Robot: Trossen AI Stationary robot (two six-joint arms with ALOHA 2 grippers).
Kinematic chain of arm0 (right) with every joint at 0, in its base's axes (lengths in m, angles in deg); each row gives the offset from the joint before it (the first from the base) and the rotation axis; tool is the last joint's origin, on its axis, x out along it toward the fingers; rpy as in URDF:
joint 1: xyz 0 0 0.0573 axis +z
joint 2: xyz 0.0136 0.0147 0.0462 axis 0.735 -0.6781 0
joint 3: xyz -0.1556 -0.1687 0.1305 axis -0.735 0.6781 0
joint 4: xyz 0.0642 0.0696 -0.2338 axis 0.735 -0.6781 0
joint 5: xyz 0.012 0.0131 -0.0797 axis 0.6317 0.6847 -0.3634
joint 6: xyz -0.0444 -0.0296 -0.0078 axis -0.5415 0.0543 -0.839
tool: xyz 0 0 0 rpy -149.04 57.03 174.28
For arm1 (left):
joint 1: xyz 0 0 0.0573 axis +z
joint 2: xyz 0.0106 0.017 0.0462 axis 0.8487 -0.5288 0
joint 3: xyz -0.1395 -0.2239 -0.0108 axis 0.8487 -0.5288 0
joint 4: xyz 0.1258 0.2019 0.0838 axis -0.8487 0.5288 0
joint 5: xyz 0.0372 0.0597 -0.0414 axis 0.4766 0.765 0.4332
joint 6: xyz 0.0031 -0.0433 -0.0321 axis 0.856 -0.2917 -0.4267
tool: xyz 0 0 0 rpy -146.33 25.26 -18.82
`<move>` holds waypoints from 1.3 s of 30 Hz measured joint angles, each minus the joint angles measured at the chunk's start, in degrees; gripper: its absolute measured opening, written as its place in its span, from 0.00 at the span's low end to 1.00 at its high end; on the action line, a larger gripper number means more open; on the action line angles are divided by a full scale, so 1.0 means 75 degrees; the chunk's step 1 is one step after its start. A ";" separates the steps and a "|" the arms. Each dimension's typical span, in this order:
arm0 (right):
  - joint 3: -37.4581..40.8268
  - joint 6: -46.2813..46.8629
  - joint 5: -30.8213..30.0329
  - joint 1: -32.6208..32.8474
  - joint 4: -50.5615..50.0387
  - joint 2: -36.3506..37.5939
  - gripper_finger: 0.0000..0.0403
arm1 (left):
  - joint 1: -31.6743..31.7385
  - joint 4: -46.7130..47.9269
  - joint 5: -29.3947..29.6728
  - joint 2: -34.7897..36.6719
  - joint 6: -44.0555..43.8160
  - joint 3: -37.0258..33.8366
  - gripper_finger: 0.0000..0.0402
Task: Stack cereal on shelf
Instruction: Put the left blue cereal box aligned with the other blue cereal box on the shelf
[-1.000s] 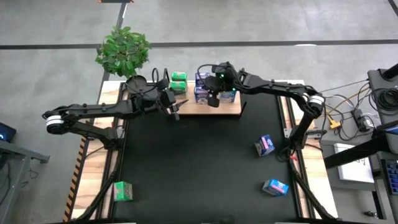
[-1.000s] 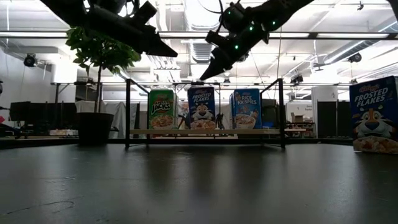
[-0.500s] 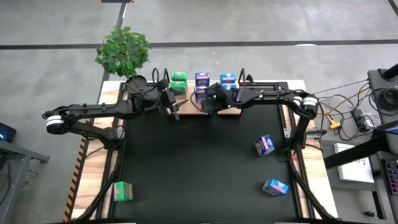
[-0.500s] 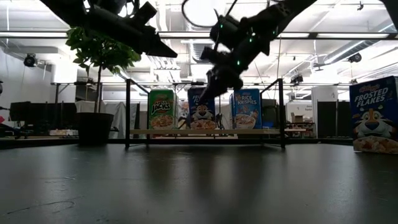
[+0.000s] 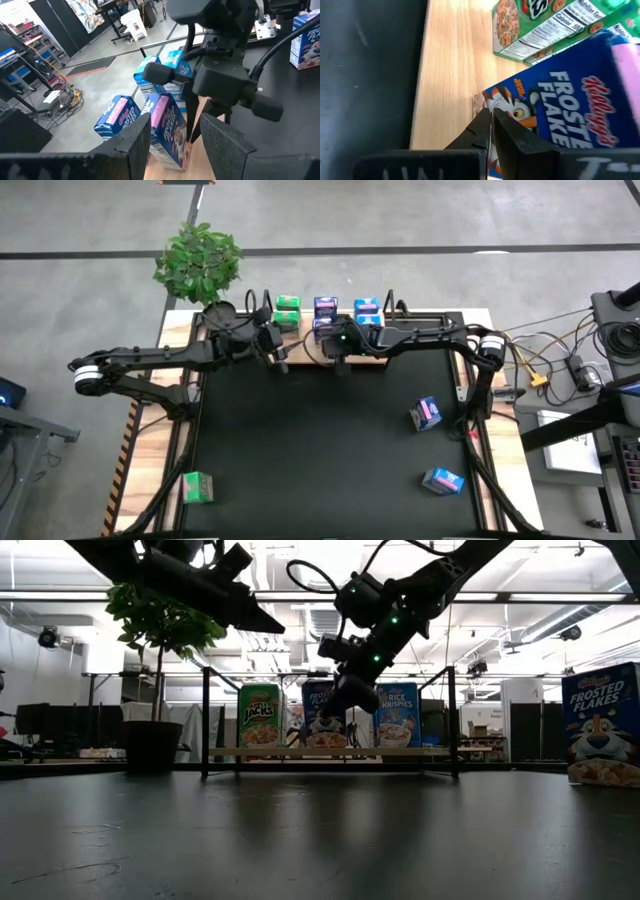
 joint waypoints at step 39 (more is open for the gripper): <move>-0.0060 -0.0330 -0.1122 -0.0003 0.0268 -0.0434 0.03 | 0.0000 0.0073 0.0000 0.0000 -0.0003 0.0000 0.39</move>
